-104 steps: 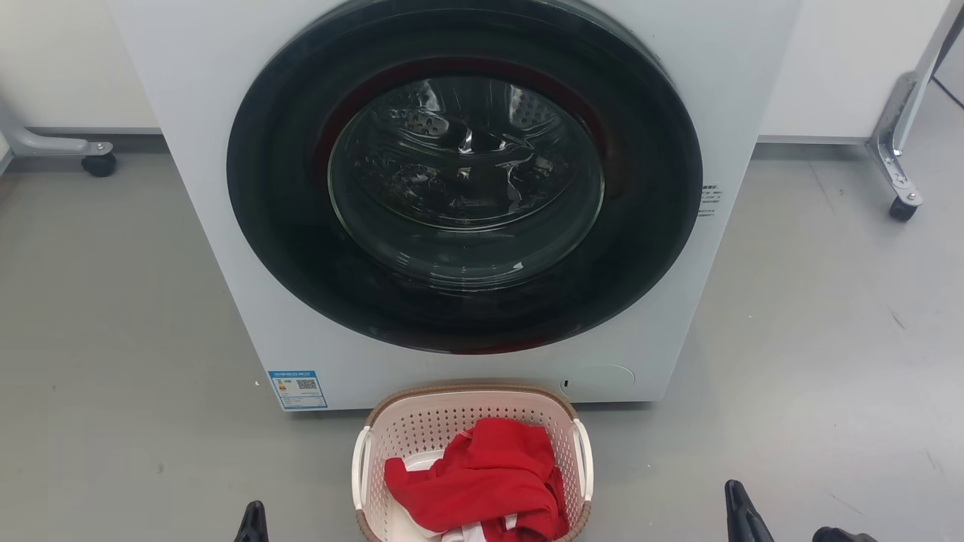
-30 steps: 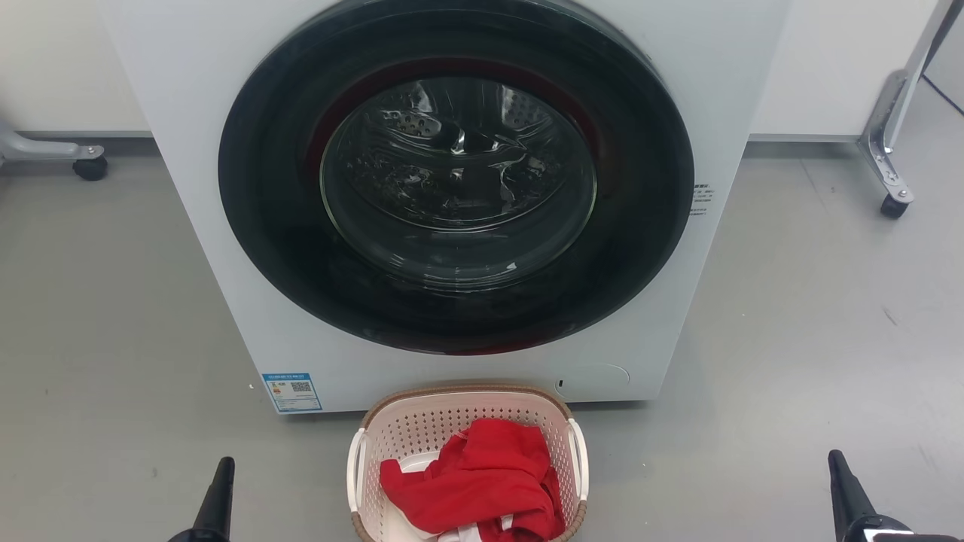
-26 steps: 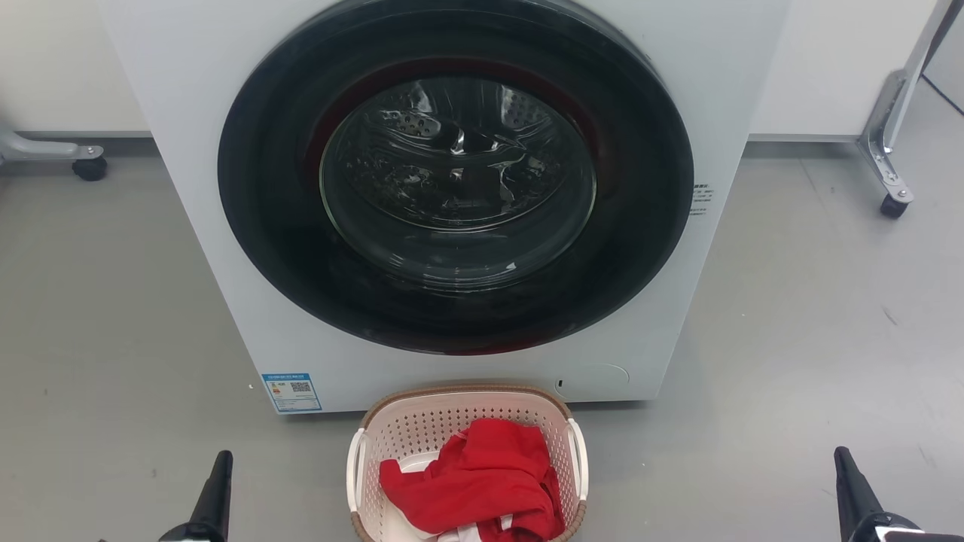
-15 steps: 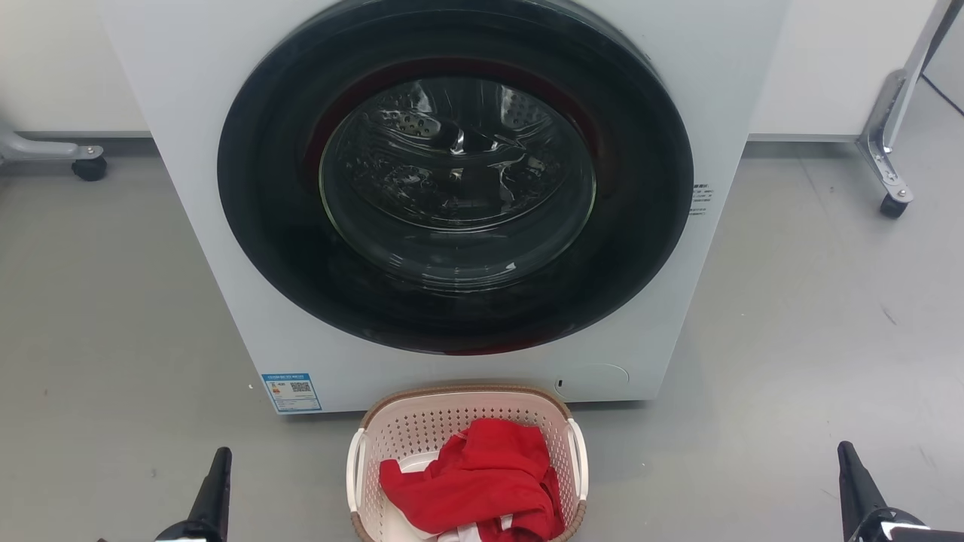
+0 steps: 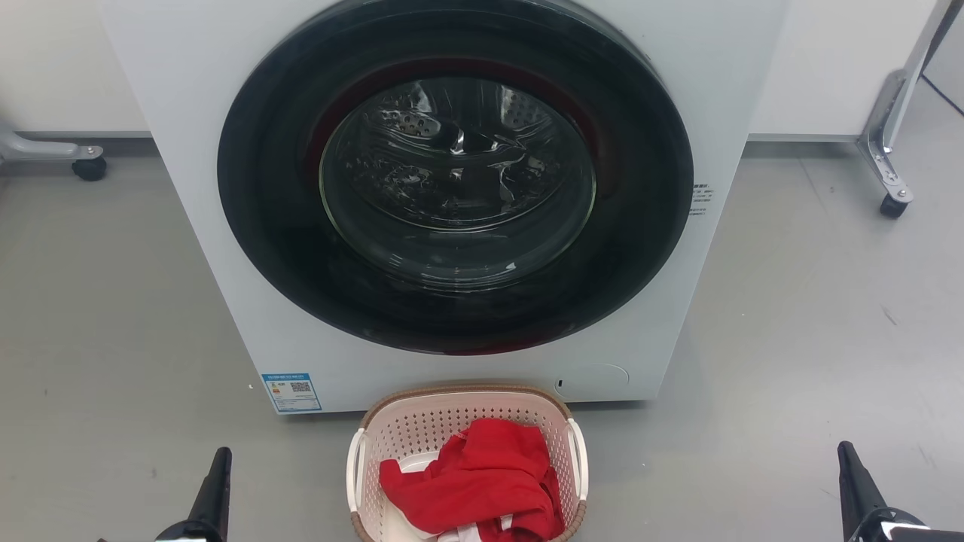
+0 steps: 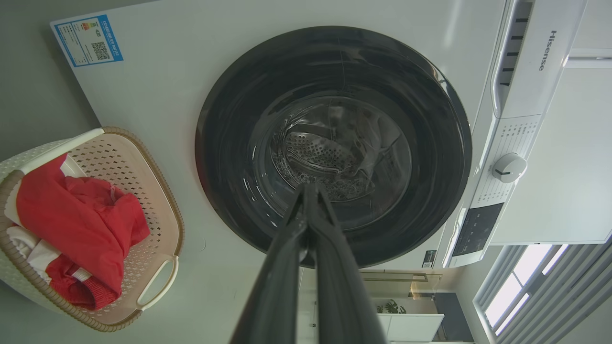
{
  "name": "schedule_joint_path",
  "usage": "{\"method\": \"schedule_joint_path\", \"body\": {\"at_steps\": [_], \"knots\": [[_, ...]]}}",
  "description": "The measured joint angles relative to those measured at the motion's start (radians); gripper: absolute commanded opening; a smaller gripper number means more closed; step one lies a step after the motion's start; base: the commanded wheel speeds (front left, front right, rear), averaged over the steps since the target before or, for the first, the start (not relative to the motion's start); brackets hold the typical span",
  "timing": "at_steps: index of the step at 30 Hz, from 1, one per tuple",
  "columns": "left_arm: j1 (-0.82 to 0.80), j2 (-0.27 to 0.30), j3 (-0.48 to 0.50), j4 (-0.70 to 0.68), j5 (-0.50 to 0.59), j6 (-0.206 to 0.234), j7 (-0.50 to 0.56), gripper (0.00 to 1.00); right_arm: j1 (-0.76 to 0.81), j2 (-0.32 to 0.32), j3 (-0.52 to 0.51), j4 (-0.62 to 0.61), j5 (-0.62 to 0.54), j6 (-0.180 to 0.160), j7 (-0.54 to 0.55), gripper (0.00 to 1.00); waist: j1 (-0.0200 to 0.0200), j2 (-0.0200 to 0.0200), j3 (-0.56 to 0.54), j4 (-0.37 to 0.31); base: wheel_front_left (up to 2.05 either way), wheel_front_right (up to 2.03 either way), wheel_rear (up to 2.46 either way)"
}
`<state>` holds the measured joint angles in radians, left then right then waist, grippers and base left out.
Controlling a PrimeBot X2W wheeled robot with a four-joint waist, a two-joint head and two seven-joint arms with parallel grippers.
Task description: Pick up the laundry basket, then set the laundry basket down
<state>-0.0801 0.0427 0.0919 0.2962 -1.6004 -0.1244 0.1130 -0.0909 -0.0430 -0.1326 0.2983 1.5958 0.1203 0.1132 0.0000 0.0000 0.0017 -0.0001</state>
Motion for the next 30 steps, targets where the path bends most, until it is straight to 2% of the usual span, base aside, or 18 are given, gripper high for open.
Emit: {"method": "schedule_joint_path", "body": {"at_steps": [30], "knots": [[0.0,0.0,0.0,0.0,0.0,0.0,0.0,0.0,0.0,0.0,0.0,0.0,0.0,0.0,0.0,0.0,0.0,0.0,0.0,0.0,0.0,0.0,0.0]]}}
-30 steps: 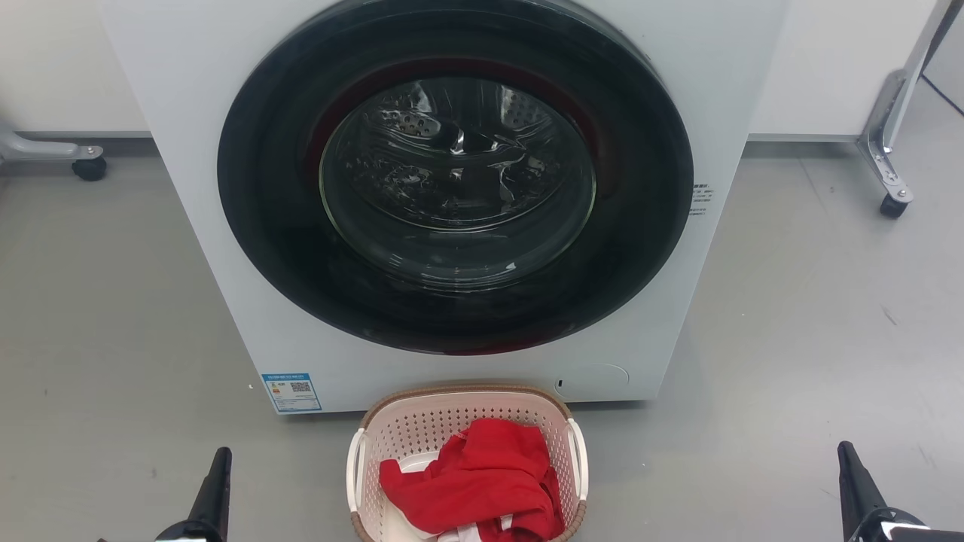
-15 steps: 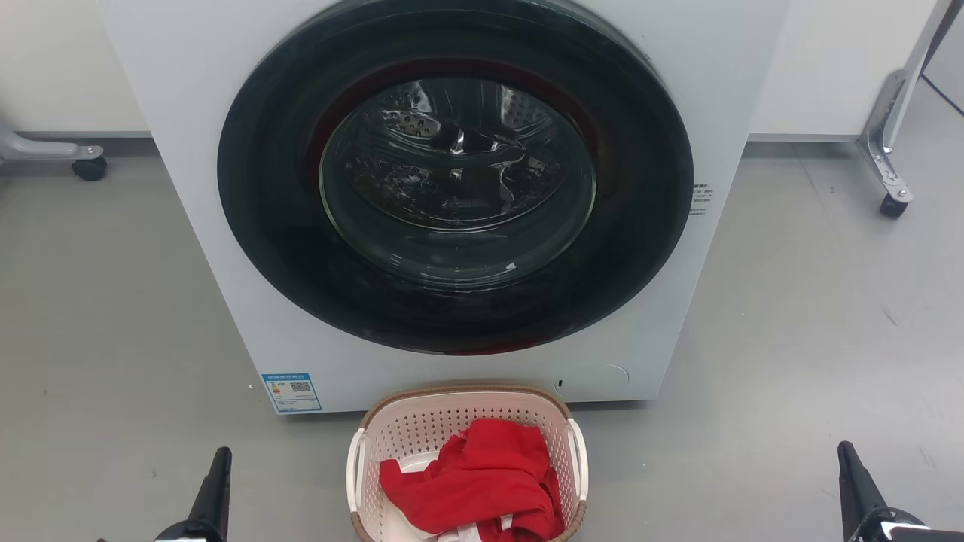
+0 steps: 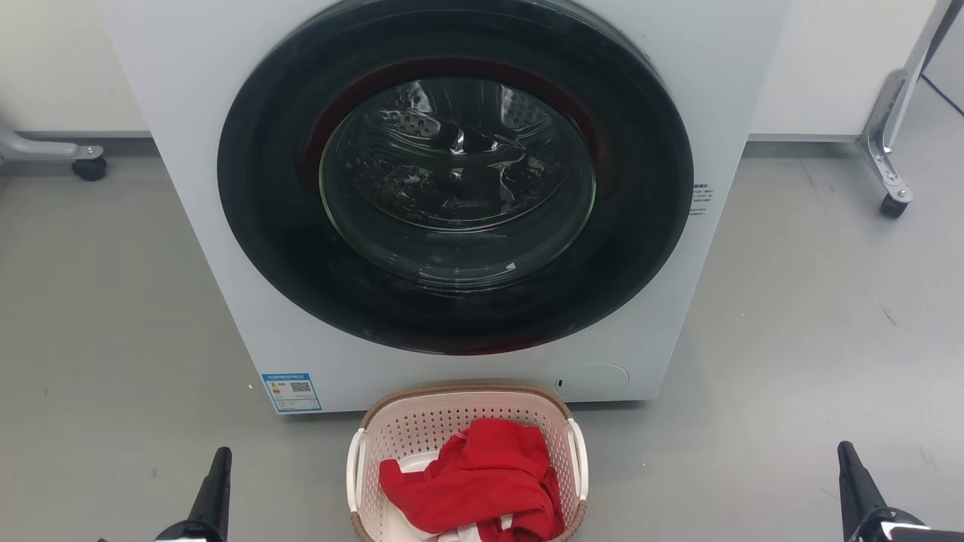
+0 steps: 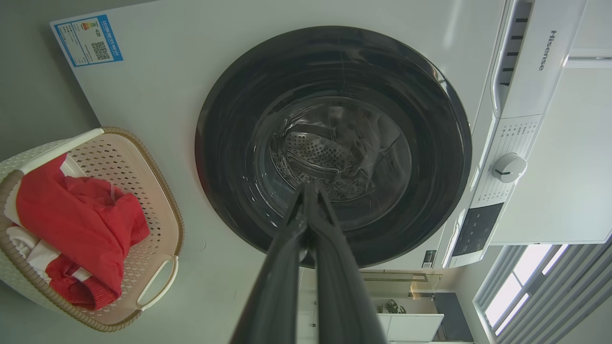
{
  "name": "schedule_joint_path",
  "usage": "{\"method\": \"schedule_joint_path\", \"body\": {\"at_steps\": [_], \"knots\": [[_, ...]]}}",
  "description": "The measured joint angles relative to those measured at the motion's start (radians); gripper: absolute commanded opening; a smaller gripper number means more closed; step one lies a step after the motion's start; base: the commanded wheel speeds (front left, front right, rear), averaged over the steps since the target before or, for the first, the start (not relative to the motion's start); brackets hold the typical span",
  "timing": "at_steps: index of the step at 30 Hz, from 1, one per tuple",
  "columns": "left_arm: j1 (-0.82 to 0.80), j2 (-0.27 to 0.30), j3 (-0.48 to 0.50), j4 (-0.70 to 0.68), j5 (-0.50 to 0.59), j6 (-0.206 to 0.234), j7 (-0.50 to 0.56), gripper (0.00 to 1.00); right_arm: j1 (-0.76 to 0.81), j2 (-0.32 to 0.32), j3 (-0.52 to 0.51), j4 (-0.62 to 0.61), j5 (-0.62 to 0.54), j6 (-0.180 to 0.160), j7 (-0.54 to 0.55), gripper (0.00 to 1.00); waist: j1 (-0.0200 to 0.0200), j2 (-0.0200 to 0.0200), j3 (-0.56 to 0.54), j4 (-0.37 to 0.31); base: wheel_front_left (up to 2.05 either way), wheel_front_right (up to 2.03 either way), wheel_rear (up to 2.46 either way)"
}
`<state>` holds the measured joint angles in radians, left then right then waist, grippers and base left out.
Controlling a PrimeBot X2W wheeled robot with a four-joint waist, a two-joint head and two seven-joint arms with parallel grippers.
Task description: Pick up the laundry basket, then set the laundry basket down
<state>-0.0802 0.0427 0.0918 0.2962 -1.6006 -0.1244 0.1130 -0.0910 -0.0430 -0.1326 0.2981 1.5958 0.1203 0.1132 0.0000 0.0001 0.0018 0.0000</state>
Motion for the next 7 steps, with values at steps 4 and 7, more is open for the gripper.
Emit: {"method": "schedule_joint_path", "body": {"at_steps": [4,7], "knots": [[0.0,0.0,0.0,0.0,0.0,0.0,0.0,0.0,0.0,0.0,0.0,0.0,0.0,0.0,0.0,0.0,0.0,-0.0001,0.0,0.0,0.0,0.0,0.0],[0.0,0.0,0.0,0.0,0.0,0.0,0.0,0.0,0.0,0.0,0.0,0.0,0.0,0.0,0.0,0.0,0.0,0.0,0.0,0.0,0.0,0.0,0.0]]}}
